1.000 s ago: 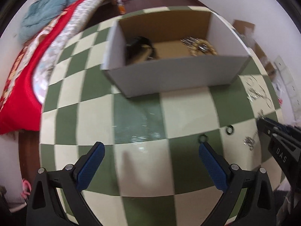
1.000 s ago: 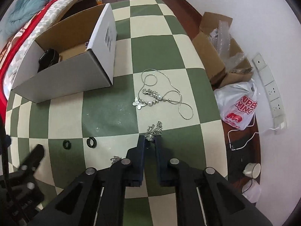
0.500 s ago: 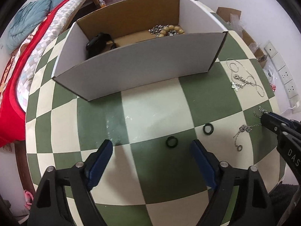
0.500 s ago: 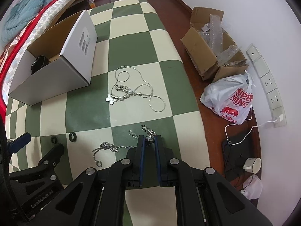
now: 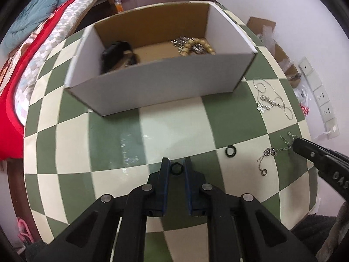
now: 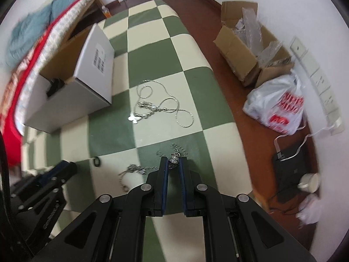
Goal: Organize jewelry
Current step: 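Grasp a black ring with the left gripper while the right grasps a silver chain, then carry the black ring and silver chain into the white box and open both grippers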
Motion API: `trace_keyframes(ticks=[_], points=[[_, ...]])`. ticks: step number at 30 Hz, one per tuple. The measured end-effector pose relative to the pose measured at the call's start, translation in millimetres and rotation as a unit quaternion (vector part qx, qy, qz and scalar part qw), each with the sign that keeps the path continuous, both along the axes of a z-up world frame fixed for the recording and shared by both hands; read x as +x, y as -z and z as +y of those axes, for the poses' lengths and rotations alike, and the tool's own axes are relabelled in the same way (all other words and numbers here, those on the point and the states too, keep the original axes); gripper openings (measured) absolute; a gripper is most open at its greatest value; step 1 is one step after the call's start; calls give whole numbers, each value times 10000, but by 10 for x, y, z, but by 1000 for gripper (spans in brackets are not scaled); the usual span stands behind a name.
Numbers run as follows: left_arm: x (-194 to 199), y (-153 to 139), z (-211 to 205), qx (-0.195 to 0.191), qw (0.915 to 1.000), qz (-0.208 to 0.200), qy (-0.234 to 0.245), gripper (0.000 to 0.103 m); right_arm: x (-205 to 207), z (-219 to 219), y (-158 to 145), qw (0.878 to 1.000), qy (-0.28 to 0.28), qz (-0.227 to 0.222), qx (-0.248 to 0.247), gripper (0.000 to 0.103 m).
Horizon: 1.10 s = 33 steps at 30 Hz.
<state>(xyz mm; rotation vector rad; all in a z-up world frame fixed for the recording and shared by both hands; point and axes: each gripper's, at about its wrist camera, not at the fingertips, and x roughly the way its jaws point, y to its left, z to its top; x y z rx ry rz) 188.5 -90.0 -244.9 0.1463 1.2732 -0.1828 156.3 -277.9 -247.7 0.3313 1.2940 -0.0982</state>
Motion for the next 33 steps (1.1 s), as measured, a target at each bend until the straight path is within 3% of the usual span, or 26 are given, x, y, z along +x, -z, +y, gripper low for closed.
trace_keyframes(ticks=[8,15,25,33], points=[[-47,-312,422,-342,9988,-69,-341,10,-140,-30,-465,9969,134,-511,588,10],[-120,-689,769,-493,9964,-291,-625,10,-191,84,-960,9929,13,-917,763,10],[-93,-1330,901,-694,9934,-674,-624,10,-165,339,-1694,9875,-359,-1398,635,10],[267,-1644,834,-910,9926,-681,-426,10,95,559,-2364,9792,-663,-1871,428,10]])
